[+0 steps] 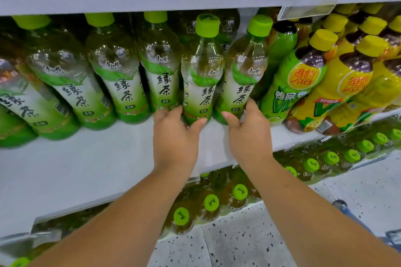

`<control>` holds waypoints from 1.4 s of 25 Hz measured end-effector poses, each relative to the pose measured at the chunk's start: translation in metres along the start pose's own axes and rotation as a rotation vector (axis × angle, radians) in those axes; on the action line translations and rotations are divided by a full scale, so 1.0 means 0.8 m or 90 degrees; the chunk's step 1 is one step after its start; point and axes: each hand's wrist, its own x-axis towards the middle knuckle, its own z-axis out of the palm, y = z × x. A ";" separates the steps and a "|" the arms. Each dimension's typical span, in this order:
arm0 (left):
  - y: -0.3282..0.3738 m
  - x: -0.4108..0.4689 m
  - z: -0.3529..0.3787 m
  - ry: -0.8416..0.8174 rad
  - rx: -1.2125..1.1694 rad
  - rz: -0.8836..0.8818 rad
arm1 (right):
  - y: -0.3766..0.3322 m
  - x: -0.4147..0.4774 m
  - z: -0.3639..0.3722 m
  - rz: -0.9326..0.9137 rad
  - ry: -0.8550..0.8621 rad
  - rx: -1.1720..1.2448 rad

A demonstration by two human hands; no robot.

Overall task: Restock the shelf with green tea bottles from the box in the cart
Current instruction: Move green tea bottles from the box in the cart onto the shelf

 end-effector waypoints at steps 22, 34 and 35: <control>0.012 0.027 0.040 0.088 -0.011 -0.011 | 0.013 0.056 0.029 0.021 -0.008 -0.118; 0.012 0.023 0.040 0.083 -0.002 -0.019 | 0.003 0.053 0.027 0.006 -0.022 -0.227; 0.012 0.023 0.040 0.081 -0.004 -0.021 | 0.003 0.053 0.027 0.006 -0.017 -0.231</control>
